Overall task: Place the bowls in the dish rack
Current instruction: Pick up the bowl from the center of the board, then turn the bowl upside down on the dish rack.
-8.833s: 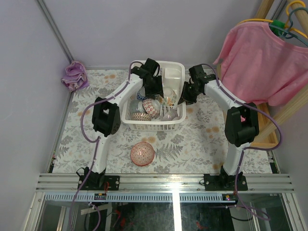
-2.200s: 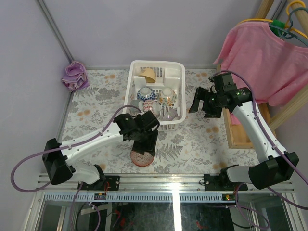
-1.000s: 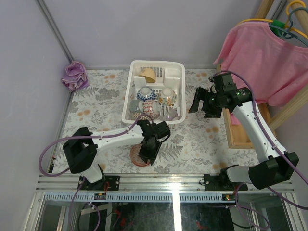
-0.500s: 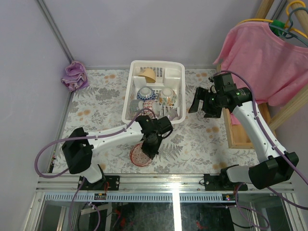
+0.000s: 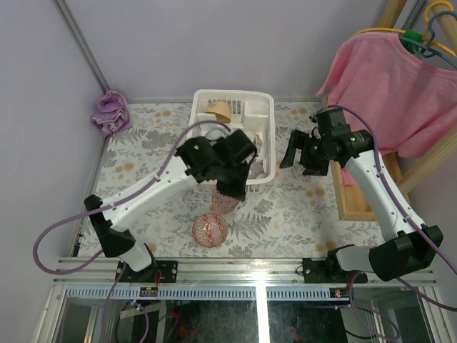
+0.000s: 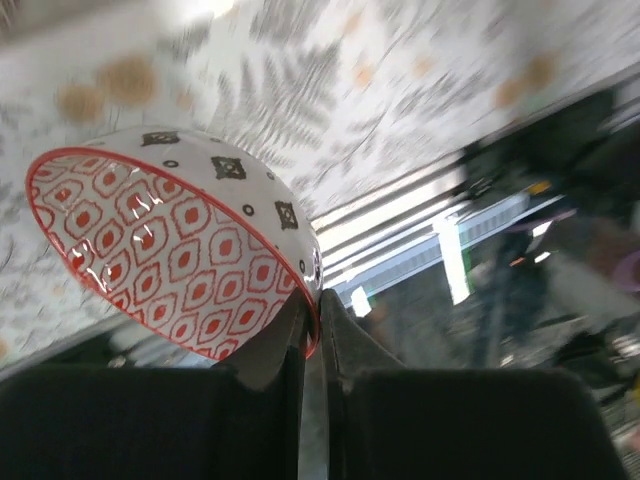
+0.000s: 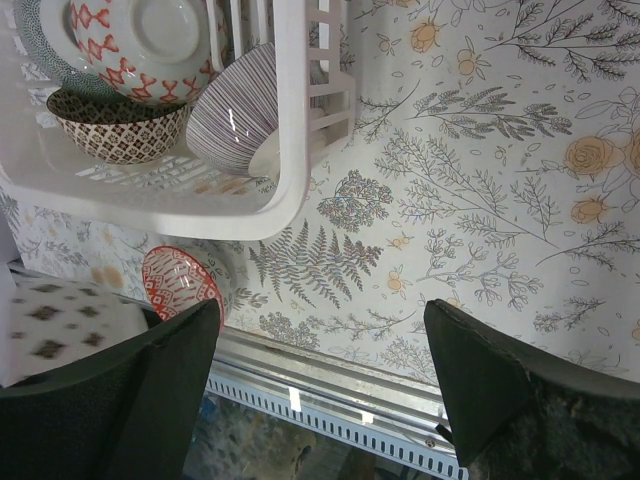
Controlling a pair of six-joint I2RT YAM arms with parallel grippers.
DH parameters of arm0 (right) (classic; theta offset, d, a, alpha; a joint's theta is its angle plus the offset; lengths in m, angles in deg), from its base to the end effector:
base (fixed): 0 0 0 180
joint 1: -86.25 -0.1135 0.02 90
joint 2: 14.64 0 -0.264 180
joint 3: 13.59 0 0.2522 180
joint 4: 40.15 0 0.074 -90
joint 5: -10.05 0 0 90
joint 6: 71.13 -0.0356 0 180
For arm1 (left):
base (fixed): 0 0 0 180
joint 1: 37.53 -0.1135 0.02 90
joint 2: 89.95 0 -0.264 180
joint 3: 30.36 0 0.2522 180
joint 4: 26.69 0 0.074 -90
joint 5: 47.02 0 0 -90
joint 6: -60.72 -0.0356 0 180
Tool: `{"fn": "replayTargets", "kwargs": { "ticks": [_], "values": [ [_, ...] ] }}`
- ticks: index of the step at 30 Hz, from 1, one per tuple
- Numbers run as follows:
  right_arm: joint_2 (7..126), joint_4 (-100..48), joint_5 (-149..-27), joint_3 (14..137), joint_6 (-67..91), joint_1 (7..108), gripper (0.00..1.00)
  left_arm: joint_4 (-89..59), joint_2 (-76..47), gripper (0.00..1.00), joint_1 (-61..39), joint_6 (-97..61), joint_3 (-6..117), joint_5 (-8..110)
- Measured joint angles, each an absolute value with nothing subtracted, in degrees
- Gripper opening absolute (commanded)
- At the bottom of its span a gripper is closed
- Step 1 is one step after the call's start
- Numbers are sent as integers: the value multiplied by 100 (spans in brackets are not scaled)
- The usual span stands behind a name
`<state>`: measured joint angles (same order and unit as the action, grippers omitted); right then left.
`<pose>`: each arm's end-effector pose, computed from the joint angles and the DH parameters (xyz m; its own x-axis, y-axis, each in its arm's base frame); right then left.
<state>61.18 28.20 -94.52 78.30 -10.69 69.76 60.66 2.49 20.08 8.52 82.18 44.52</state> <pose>0.2506 0.0835 0.3535 -0.8681 0.2410 -0.4340 0.0069 0.8800 0.4749 0.1655 -0.2627 0.3629 -0.9111 0.2925 -0.2904 0.3686 0.8935 -0.2566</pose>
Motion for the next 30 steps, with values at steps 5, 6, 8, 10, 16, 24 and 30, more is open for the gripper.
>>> {"fn": "replayTargets", "kwargs": {
  "ticks": [5, 6, 8, 10, 16, 24, 30],
  "values": [
    [6118, 2859, -9447, 7832, -1069, 6991, 91, 5666, 249, 0, 735, 815, 9158, 5206],
    [6118, 2861, -9445, 7832, -1069, 6993, 91, 5519, 295, 0, 360, 807, 9213, 5418],
    [6118, 2881, -9443, 7854, -1069, 7013, 91, 5215, 531, 0, -287, 822, 9368, 5884],
    [6124, 2916, -9432, 7913, -1069, 7035, 91, 4776, 929, 0, -803, 839, 9530, 6290],
    [6244, 2975, -9412, 8114, -1069, 7063, 91, 2813, 2144, 0, -1542, 1403, 9477, 7453],
    [6430, 3088, -9384, 8226, -1067, 7068, 91, 309, 2999, 0, -2259, 2369, 9213, 8295],
    [6465, 3180, -9288, 8306, -1059, 7068, 91, -1047, 3403, 0, -2611, 3010, 8998, 9033]
  ]
}}
